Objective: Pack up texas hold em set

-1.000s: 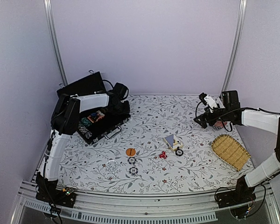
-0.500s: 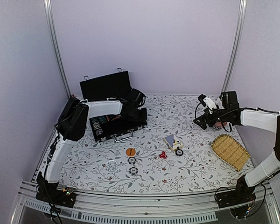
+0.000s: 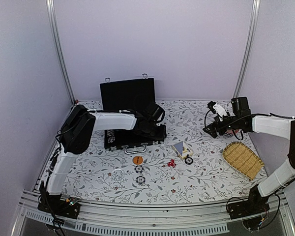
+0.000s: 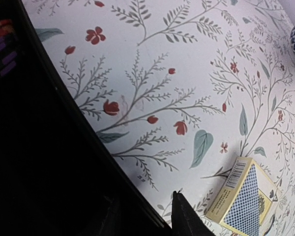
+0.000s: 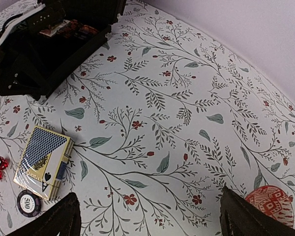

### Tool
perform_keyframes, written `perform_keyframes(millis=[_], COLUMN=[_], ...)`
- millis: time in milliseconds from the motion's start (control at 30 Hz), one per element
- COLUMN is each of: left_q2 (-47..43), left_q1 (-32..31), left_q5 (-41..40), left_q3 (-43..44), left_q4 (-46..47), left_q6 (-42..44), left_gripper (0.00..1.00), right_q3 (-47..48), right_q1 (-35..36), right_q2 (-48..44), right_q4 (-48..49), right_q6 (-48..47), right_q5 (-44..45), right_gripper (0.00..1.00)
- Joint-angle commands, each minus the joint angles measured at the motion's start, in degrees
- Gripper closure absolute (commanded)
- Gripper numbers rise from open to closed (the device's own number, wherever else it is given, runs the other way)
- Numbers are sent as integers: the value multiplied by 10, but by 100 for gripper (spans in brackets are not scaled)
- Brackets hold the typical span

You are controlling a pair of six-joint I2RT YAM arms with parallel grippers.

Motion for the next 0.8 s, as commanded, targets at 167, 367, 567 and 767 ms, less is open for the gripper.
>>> perform_keyframes(millis=[167,367,567,767], left_q2=[14,47,66,49], left_q1=[-66,-79,-89,-87], left_q5=[84,109,101,90], left_q3=[-11,23,50,69], left_q4=[-8,-11,-9,-21], left_q6=[31,53,63,89], left_gripper=[65,66,64,58], right_q3=[10,12,11,28], right_q1=[9,12,13,14], right_q2=[12,12,15,12], right_q4=[-7,-9,-9,-24], right_q6=[-9,-10,-10,2], right_q5=[5,5,4,-20], right_gripper=[2,2,2,2])
